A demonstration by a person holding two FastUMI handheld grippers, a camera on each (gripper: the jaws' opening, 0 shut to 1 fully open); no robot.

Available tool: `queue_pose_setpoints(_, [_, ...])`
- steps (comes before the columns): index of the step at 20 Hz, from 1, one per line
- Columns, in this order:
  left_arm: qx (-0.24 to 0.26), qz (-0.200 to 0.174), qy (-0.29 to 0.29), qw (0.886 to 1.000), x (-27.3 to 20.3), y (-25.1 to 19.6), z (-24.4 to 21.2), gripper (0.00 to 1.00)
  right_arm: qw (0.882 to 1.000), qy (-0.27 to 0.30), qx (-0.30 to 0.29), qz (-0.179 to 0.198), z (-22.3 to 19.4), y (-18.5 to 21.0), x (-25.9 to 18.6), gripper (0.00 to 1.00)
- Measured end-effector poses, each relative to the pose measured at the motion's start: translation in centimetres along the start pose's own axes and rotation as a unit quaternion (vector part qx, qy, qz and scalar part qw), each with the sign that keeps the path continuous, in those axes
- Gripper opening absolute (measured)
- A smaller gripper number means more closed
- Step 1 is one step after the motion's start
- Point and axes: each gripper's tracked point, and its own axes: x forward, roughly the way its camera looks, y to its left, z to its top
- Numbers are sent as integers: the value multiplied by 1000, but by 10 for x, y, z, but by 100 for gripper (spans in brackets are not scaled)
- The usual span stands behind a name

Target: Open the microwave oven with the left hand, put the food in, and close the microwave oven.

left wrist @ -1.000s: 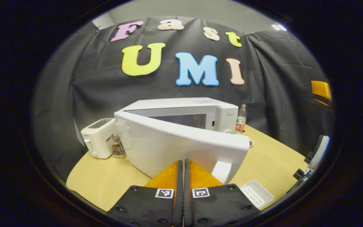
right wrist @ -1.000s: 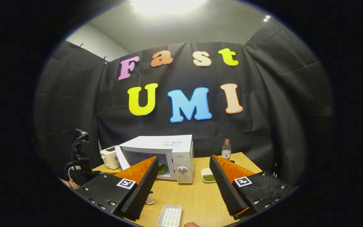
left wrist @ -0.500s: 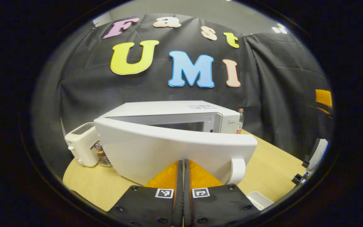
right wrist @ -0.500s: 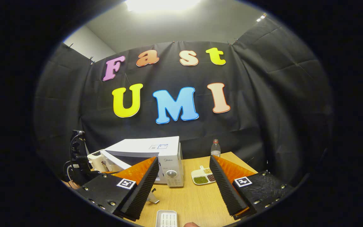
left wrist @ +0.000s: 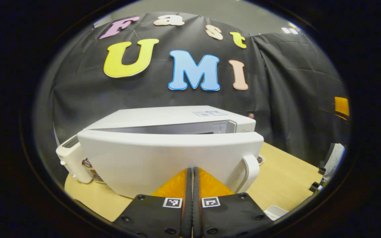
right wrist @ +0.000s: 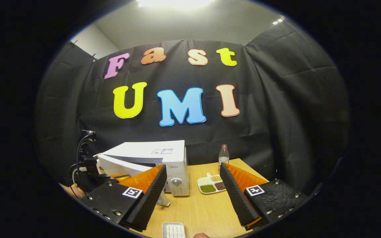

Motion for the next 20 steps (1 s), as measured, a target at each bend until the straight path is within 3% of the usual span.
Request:
queue_pose_setpoints(11, [-13,-1,-16,1000,37,15,16,7,1000,3,-10,-11,0,4,24,98])
queue_pose_setpoints(13, [-13,8,-23,1000,40,20,18,10,1000,8,-14,-8,-2,7,27,98])
queue_pose_setpoints(17, [-4,20,-28,999,41,20,18,7,1000,10,-18,0,-3,13,29,98])
queue_pose_setpoints(18, [4,36,-32,999,45,26,22,11,1000,12,-19,4,-4,16,28,98])
queue_pose_setpoints(20, [-22,46,-23,998,45,24,20,7,1000,13,-24,13,-5,18,21,98])
